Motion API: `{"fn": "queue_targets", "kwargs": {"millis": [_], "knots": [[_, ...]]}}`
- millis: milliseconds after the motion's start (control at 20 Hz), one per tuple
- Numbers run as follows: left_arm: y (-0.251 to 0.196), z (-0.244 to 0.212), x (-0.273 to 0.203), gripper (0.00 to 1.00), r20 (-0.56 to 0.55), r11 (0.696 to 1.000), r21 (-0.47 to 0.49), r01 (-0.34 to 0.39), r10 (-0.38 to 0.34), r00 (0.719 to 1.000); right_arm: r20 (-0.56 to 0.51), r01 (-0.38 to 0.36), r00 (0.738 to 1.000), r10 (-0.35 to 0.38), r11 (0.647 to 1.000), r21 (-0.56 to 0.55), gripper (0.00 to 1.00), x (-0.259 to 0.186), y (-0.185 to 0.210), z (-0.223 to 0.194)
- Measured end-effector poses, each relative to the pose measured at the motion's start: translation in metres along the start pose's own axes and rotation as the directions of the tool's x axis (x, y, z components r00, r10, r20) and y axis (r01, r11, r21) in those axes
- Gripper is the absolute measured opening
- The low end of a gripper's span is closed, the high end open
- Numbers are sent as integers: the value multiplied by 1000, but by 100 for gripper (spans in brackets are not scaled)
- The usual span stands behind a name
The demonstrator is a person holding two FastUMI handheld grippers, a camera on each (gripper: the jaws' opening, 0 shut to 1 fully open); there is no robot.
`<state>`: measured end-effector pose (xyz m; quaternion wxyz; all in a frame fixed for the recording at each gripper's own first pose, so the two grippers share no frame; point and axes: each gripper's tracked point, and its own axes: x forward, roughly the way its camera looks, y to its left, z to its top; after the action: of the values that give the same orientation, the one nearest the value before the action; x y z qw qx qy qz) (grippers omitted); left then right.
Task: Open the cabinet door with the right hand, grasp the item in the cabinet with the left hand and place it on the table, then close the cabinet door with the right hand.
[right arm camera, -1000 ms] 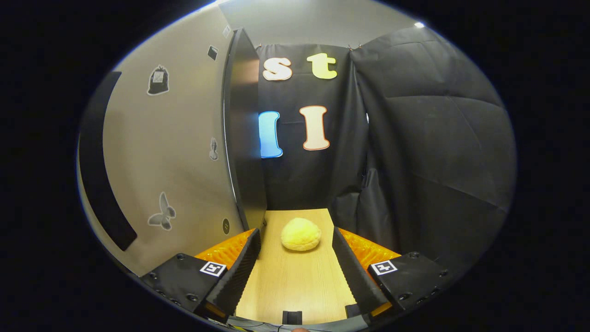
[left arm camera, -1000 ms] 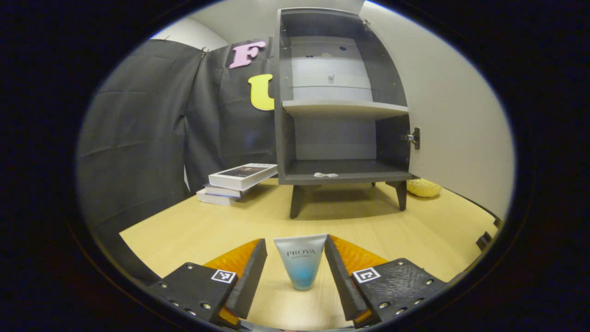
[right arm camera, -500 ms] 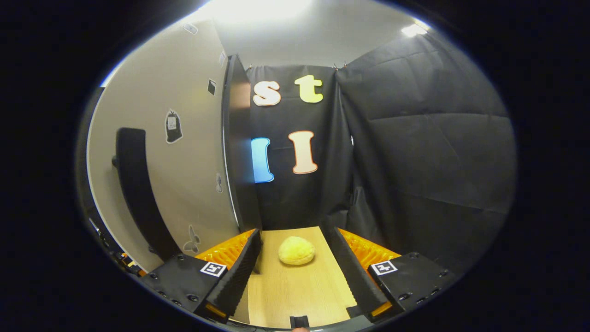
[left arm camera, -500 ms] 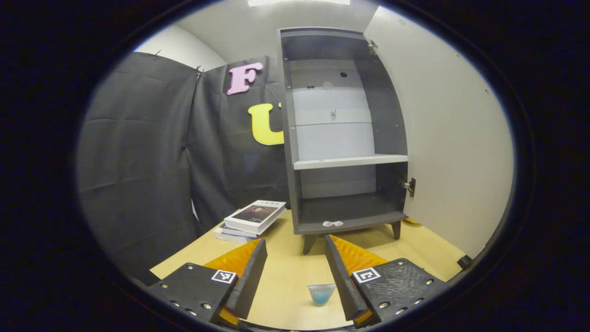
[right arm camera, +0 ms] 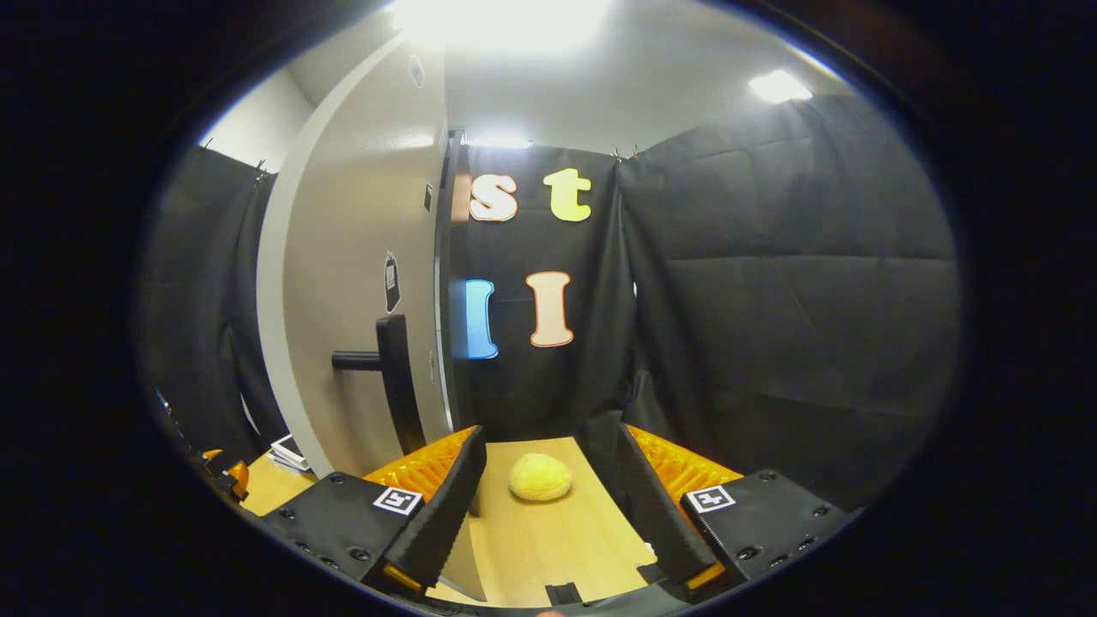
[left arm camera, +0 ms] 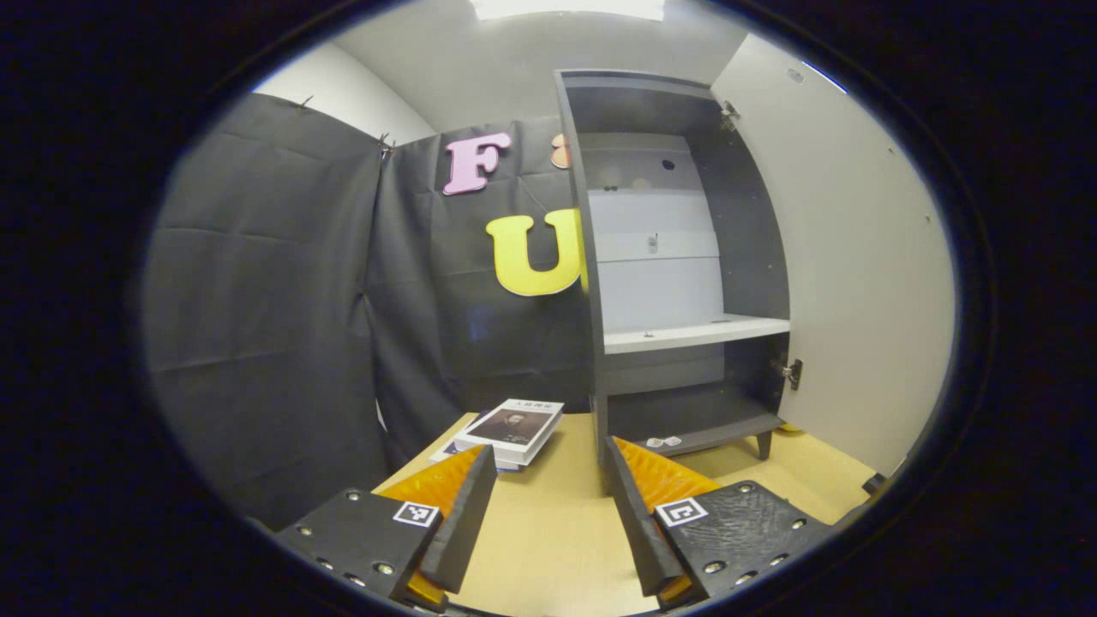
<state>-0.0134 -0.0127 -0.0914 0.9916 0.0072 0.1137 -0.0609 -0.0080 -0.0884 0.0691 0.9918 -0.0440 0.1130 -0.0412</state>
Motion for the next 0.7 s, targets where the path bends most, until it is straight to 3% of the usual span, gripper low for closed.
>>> {"fn": "queue_targets", "kwargs": {"millis": [50, 100, 150, 200, 300, 350, 400, 450, 700], "knots": [[5, -2, -1, 76, 3, 1000, -5, 3, -3, 1000, 1, 4, 1000, -4, 1000, 6, 95, -2, 4, 0], [10, -3, 0, 76, 5, 1000, -10, 4, -4, 1000, -2, 3, 1000, -2, 1000, 14, 87, -4, 10, -1], [15, -5, 0, 76, 6, 1000, -13, 6, -6, 1000, -2, 3, 1000, -3, 1000, 14, 87, -8, 15, -1], [22, -6, -1, 76, 6, 1000, -13, 6, -6, 1000, 0, 9, 1000, -9, 1000, 8, 94, -12, 20, 0], [36, -8, -2, 76, 8, 1000, -12, 1, -1, 1000, 5, 18, 1000, -18, 1000, -9, 94, -17, 30, 1], [43, -10, -3, 76, 7, 1000, -12, -2, 2, 1000, 7, 17, 1000, -17, 1000, -14, 87, -17, 36, 1], [51, -13, -3, 76, 4, 1000, -15, -7, 7, 1000, 9, 11, 1000, -11, 1000, -13, 87, -18, 42, 1], [57, -15, -3, 76, 2, 1000, -17, -10, 10, 1000, 11, 1, 1000, -1, 1000, -8, 94, -21, 48, 1], [87, -22, -8, 76, 0, 1000, -12, -27, 27, 1000, 17, -56, 998, 56, 998, 2, 94, -31, 95, 0]]}}
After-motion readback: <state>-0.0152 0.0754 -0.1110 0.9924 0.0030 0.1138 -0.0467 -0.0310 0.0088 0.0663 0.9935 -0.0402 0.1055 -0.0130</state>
